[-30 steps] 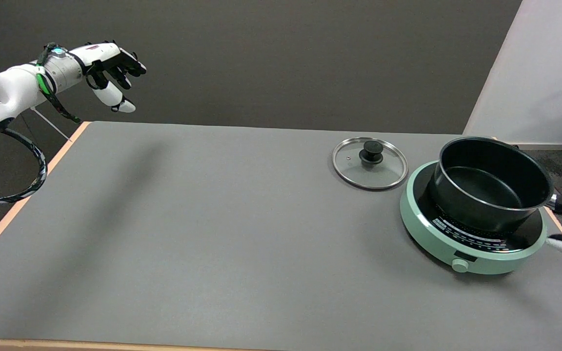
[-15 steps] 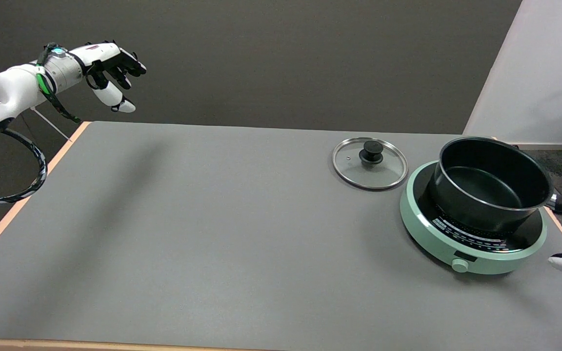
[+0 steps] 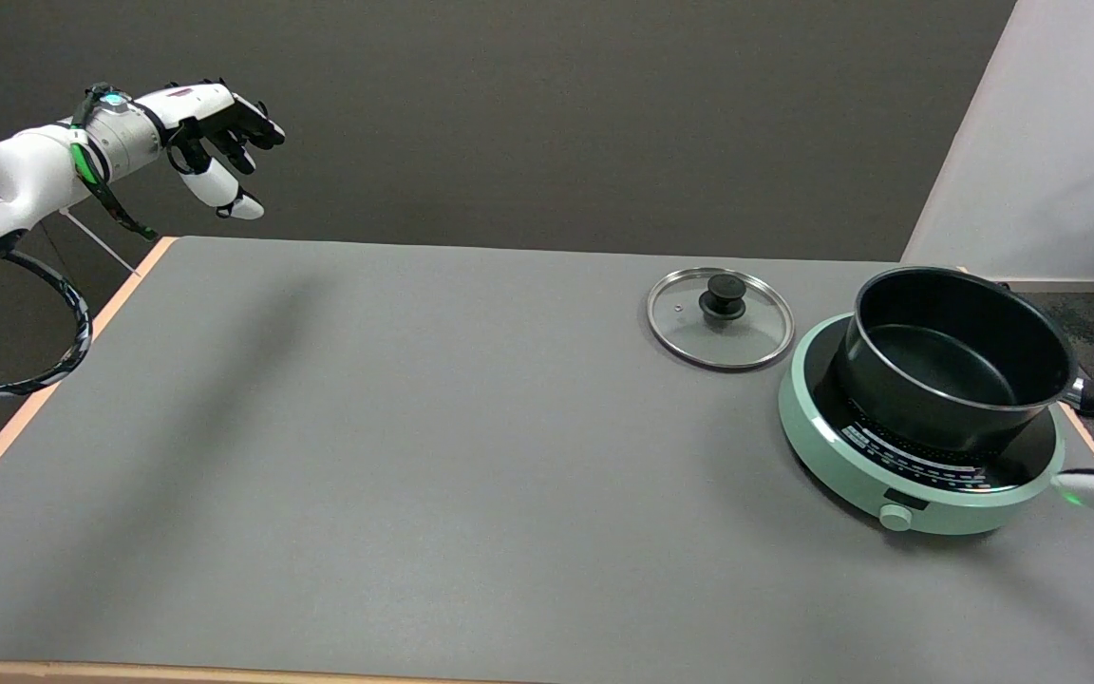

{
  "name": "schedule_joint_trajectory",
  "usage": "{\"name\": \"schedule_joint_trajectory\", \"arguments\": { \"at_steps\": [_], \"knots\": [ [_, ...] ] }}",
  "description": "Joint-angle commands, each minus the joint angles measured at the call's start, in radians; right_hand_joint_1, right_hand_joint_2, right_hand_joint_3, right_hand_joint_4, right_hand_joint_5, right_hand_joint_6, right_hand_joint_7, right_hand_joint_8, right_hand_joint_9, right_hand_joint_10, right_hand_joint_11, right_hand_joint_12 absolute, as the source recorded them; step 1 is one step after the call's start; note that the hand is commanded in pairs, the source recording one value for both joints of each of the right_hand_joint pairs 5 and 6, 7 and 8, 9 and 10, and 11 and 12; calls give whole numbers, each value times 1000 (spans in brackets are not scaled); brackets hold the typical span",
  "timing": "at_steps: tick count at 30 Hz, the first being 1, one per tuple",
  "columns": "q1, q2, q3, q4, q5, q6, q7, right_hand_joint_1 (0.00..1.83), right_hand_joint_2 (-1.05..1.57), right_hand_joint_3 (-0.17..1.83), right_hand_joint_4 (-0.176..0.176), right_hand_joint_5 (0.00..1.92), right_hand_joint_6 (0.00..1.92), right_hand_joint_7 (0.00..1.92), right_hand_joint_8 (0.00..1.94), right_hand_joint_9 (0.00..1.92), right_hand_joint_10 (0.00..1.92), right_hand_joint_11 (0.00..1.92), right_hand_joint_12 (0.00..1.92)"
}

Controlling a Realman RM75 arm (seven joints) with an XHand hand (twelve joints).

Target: Pick up the pot.

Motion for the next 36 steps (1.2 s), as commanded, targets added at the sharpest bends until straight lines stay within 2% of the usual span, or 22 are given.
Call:
{"name": "schedule_joint_trajectory", "arguments": {
  "at_steps": [1,7,13,25,36],
  "knots": [
    [-15,49,324,8,285,-445,-9,1325,-1047,1169,-53,28,28,28,28,28,28,28,28],
    [-30,27,460,10,380,-681,-6,1319,-1047,1192,-54,26,26,26,26,26,26,26,26],
    [-68,-17,566,9,465,-850,-7,1323,-1047,1174,-77,26,26,26,26,26,26,26,26],
    [-141,-114,763,14,504,-1063,-13,1336,-1047,1177,-117,21,21,21,21,21,21,21,21],
    [-146,-118,815,19,473,-1145,-15,1346,-1047,1216,-126,17,17,17,17,17,17,17,17]
  ]
}}
